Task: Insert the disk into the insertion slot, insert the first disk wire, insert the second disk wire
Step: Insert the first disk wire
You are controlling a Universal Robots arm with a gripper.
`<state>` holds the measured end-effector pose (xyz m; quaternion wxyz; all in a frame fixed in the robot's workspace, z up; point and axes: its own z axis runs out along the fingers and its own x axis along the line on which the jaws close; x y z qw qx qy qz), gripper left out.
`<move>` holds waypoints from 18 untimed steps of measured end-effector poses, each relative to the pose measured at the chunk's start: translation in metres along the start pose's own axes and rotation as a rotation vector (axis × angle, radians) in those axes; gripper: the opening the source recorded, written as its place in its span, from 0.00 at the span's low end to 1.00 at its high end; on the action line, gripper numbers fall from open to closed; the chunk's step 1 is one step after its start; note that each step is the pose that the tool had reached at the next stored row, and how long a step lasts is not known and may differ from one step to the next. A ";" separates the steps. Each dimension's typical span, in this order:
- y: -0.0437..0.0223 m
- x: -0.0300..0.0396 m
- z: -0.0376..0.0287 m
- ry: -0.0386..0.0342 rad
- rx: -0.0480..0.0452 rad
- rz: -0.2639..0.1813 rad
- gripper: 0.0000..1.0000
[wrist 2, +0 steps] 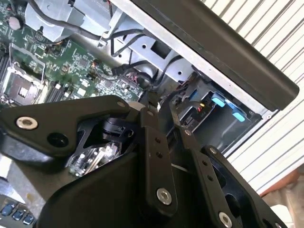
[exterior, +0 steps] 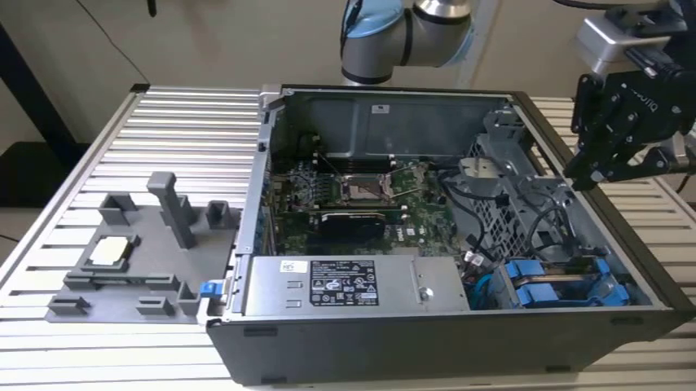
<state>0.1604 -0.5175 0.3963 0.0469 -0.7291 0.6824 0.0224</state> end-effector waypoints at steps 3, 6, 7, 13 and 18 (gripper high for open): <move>0.0047 -0.0012 0.0006 0.0079 0.0006 -0.009 0.27; 0.0142 -0.0018 0.0018 0.0107 0.0105 -0.010 0.27; 0.0177 -0.0020 0.0021 0.0114 0.0144 -0.010 0.27; 0.0342 -0.0042 0.0038 0.0215 0.0303 -0.015 0.27; 0.0370 -0.0071 0.0049 0.0420 0.0260 -0.051 0.27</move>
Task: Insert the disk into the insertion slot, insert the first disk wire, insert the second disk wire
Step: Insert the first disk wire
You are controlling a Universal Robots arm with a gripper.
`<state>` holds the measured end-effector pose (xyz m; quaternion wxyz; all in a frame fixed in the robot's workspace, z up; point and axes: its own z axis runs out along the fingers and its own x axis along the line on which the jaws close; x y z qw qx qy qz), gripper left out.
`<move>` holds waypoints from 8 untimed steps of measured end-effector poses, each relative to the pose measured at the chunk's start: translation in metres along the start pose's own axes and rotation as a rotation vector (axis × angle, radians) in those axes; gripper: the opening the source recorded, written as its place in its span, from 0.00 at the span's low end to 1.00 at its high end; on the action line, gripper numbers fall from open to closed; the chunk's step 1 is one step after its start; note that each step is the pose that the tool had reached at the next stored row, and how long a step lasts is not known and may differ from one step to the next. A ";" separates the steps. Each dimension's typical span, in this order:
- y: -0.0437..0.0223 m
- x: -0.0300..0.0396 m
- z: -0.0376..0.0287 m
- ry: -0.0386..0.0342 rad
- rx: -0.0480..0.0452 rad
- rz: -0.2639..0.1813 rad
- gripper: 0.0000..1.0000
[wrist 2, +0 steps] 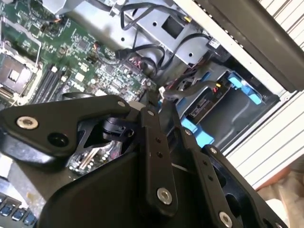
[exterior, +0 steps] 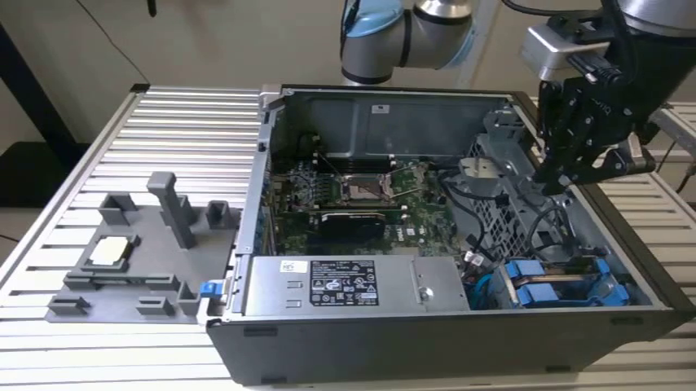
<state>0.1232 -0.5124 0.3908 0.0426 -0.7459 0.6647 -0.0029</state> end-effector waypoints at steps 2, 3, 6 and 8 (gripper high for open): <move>0.0007 -0.0010 0.0003 0.0103 -0.0024 -0.021 0.27; 0.0011 -0.0013 0.0004 0.0183 -0.0040 -0.032 0.27; 0.0098 -0.0054 0.0011 0.0295 -0.0055 -0.041 0.27; 0.0187 -0.0089 0.0018 0.0297 -0.0043 -0.041 0.27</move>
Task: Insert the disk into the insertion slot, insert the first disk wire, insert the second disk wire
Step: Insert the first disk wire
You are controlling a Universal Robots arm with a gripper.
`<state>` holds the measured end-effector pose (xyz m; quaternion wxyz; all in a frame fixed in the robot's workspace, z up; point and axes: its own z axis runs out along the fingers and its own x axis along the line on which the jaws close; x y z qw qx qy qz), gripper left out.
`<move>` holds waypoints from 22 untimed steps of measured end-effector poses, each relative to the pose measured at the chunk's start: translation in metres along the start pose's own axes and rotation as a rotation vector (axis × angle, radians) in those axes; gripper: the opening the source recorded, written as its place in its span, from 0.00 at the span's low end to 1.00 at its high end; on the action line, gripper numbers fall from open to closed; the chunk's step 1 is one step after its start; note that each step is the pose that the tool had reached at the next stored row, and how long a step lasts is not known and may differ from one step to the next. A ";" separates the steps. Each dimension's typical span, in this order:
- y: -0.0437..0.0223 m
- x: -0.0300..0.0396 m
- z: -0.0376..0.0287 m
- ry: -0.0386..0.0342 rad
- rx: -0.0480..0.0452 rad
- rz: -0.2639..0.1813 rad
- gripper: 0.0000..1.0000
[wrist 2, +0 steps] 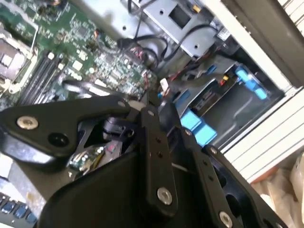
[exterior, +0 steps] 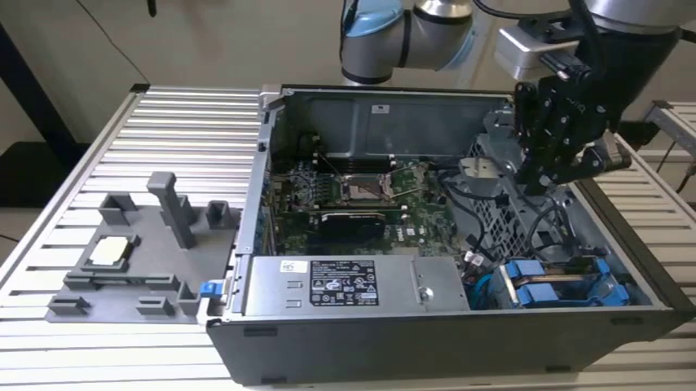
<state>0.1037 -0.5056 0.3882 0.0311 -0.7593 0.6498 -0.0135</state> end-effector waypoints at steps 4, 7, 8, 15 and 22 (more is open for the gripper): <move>0.0156 -0.0049 0.0029 0.0015 0.0020 0.002 0.27; 0.0244 -0.0068 0.0076 0.0037 0.0027 0.010 0.27; 0.0263 -0.0073 0.0092 0.0043 0.0032 0.013 0.27; 0.0296 -0.0082 0.0151 0.0128 0.0065 0.054 0.27; 0.0303 -0.0087 0.0174 0.0384 0.0062 0.051 0.27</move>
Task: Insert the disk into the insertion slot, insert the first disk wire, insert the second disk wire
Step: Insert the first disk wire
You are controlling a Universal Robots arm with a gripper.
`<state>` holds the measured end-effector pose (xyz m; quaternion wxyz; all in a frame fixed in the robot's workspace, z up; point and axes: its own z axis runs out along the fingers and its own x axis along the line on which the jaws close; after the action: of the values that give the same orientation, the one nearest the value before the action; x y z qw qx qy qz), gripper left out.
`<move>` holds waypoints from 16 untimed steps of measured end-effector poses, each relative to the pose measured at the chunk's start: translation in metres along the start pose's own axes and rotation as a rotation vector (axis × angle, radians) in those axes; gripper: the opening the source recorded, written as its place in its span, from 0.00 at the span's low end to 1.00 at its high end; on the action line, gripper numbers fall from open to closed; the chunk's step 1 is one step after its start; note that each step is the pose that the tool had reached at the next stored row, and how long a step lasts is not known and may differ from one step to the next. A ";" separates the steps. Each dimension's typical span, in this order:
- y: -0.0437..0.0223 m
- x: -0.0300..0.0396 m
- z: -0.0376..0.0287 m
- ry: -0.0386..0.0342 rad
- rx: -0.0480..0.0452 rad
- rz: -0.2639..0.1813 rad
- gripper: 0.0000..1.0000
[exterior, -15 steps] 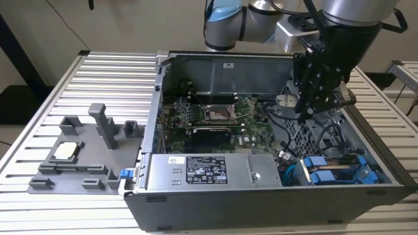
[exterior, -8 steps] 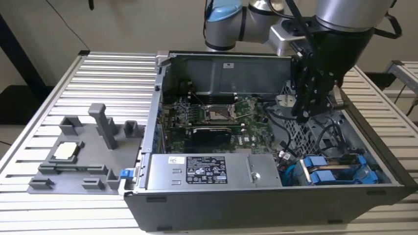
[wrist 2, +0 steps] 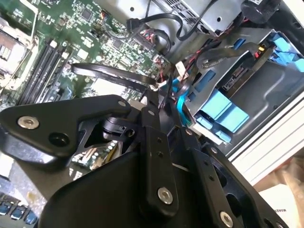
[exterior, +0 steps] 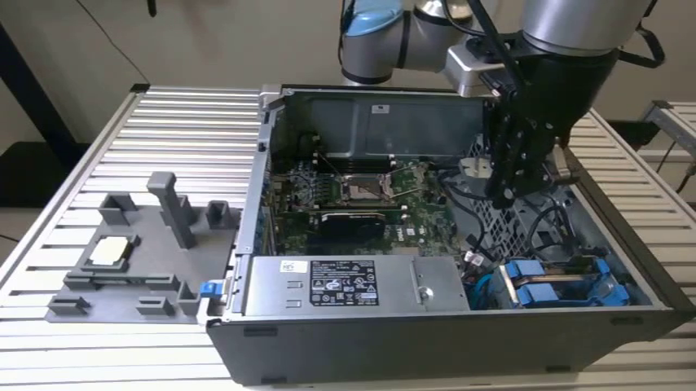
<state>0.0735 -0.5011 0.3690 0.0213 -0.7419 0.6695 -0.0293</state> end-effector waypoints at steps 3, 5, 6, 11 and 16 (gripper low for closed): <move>0.0000 0.0001 0.0000 0.0014 -0.0001 0.000 0.27; 0.0000 0.0000 0.0000 0.0016 -0.0001 0.000 0.27; 0.0000 0.0000 0.0000 0.0019 -0.0002 0.000 0.27; 0.0000 0.0000 0.0000 0.0028 -0.0003 0.000 0.17; 0.0000 0.0000 0.0000 0.0037 -0.0003 0.000 0.16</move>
<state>0.0735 -0.5011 0.3690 0.0199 -0.7420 0.6694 -0.0305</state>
